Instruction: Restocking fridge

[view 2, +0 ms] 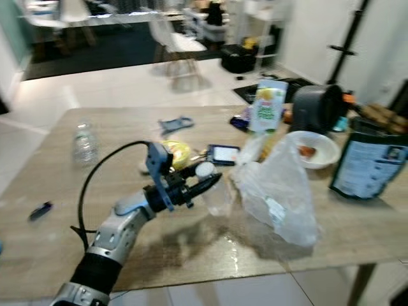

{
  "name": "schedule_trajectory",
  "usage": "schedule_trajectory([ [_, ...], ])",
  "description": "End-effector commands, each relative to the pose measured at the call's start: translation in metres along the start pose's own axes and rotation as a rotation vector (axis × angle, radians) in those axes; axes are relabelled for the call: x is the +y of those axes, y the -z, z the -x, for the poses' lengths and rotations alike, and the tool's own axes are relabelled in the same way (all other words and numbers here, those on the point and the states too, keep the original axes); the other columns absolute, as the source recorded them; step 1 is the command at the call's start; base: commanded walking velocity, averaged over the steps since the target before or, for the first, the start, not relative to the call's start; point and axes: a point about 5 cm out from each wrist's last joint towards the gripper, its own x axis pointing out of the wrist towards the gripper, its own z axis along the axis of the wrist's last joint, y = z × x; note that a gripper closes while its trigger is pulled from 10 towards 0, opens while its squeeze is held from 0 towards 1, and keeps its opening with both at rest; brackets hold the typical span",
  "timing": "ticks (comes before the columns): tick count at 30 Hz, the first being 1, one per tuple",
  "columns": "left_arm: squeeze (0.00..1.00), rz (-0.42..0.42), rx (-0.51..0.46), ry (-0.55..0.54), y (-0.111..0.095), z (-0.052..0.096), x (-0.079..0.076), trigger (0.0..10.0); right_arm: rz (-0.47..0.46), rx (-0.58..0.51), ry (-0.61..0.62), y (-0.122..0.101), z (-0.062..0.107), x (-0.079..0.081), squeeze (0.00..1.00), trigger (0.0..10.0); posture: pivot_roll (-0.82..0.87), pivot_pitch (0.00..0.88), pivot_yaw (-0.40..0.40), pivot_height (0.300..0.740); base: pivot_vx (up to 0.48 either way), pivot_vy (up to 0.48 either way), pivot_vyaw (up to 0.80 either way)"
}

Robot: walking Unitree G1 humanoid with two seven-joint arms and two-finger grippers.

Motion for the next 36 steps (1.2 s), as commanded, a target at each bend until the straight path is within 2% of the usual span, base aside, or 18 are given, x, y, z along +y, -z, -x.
schedule_trajectory([
  [1,0.00,-0.010,-0.014,0.001,-0.005,-0.002,-0.003,10.0,-0.002,0.002,-0.001,-0.001,0.000,0.001,0.00,10.0,0.04,0.000,0.003,0.740,0.000,0.000,-0.77],
  [29,0.00,0.011,0.075,0.105,0.003,-0.005,-0.029,10.0,-0.021,0.028,-0.006,0.011,0.000,0.009,0.00,10.0,0.04,0.000,0.014,0.740,0.000,0.000,-0.77],
  [36,0.00,0.027,0.105,0.171,0.005,-0.003,-0.037,10.0,-0.024,0.037,-0.004,0.015,0.000,0.009,0.00,10.0,0.04,0.000,0.016,0.740,0.000,0.000,-0.77],
])
